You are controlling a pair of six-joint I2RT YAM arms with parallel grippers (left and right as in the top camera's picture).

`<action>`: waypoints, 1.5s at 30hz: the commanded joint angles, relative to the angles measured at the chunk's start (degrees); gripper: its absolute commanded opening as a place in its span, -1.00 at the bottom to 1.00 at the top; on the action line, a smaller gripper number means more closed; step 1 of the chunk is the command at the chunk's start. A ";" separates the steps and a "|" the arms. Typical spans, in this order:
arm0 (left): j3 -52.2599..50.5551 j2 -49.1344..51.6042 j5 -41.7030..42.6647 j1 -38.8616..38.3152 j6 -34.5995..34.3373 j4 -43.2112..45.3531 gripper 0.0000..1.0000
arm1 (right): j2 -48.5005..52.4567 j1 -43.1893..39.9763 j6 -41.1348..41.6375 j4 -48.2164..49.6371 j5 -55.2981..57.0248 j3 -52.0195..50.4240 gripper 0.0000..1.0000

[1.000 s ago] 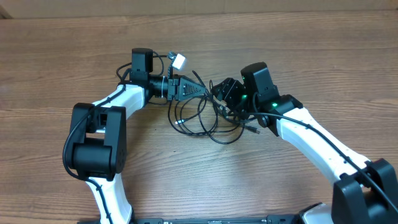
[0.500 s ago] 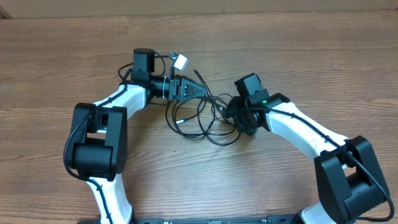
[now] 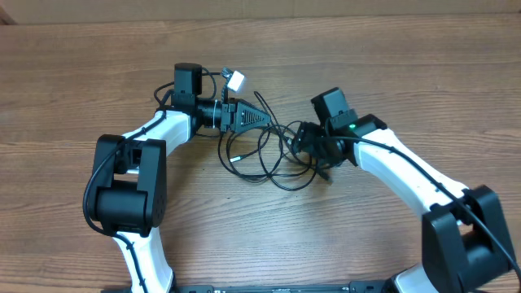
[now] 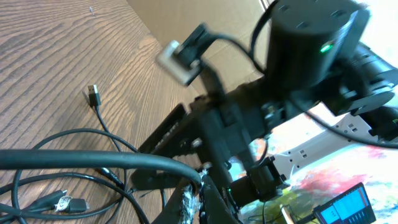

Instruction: Untangle cables

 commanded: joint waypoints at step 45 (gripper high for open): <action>0.44 0.31 0.24 -1.18 0.44 0.22 -0.91 | -1.49 0.72 -30.58 14.47 -19.85 1.36 0.13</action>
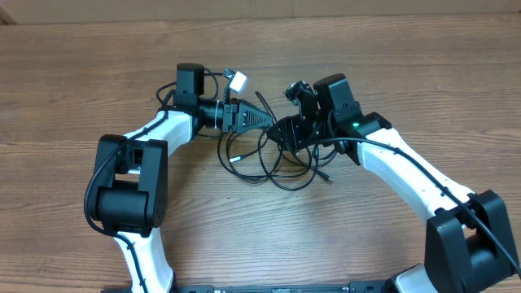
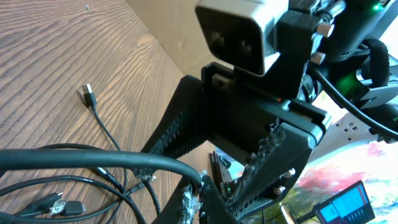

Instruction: Untangle cables

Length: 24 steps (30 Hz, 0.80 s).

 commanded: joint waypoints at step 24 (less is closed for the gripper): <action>0.44 0.31 0.26 -0.42 0.44 0.31 -0.40 | 0.04 3.23 4.76 4.02 -2.16 -1.46 -0.92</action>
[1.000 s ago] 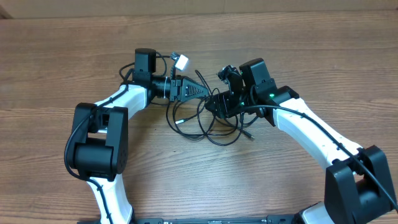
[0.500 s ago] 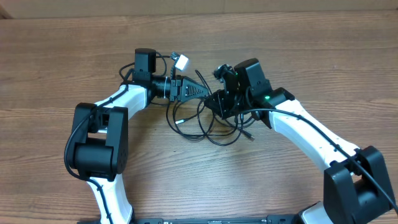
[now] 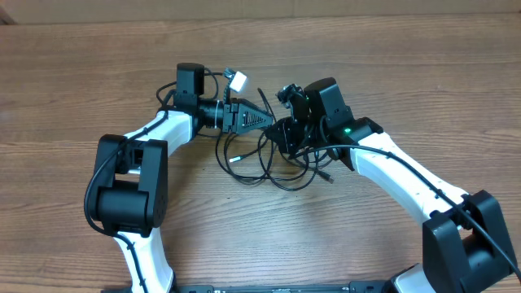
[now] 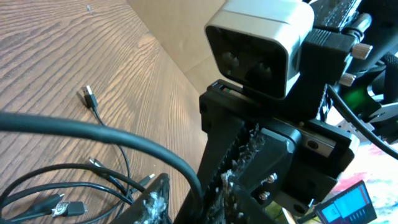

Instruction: Untangle cables

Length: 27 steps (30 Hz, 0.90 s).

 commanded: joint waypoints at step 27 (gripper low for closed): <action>0.44 0.31 0.48 -0.39 -8.81 5.66 -0.91 | 0.13 1.88 8.37 0.74 1.20 -0.35 -0.92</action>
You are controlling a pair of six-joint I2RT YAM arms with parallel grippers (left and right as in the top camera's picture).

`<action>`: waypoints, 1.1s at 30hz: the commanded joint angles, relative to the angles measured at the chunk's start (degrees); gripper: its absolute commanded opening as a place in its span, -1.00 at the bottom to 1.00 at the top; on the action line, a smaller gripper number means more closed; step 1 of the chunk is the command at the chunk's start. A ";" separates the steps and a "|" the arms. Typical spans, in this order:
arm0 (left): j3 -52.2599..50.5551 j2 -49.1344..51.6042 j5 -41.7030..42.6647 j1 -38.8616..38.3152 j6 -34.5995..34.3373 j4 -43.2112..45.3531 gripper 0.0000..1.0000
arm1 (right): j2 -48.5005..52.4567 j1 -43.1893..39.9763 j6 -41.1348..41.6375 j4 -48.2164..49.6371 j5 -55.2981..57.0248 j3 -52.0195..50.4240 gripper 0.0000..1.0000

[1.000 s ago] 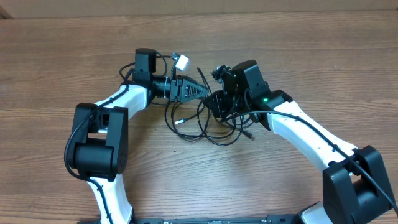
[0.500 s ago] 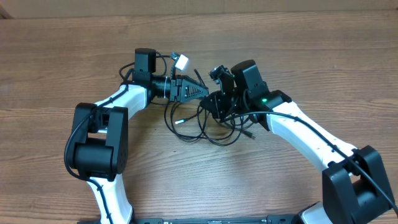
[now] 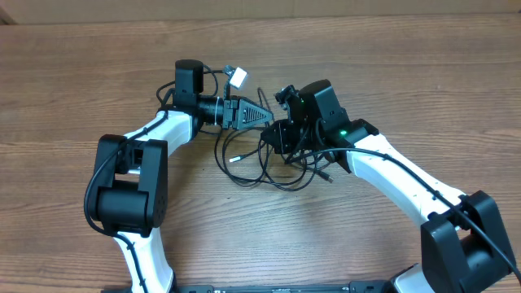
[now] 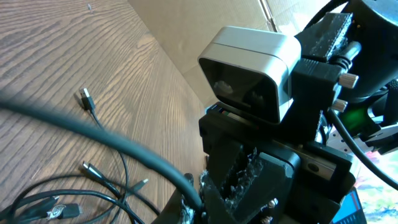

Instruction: Untangle cables

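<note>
Several thin black cables lie in a tangle (image 3: 269,163) on the wooden table (image 3: 98,65). My left gripper (image 3: 265,116) points right above the tangle's upper edge. In the left wrist view it (image 4: 194,202) is shut on a thick black cable (image 4: 124,146) that runs up to the left. My right gripper (image 3: 279,134) faces it almost tip to tip; its fingers (image 4: 219,163) stand apart with a gap between the rough pads. A loose USB plug (image 4: 85,98) lies on the wood.
The right arm's silver wrist camera (image 4: 249,78) fills the middle of the left wrist view. A cardboard wall (image 3: 326,8) runs along the table's far edge. More cable ends lie on the wood below the held cable (image 4: 93,171).
My left gripper's jaws stood apart around the thick cable; now they are shut on it. The cable's free run sits higher across the left wrist view. The right gripper has edged slightly left.
My left gripper held the thick cable while the right gripper was further right over the tangle. Then the right gripper stood higher and further left, wide open, facing the left one. Then it was closer, with the left jaws apart. Now the left jaws grip the cable.
</note>
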 commanded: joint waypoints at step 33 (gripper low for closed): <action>0.44 0.31 0.42 3.41 -0.94 0.61 -0.91 | 4.42 0.26 1.92 -6.67 11.02 -4.46 -0.31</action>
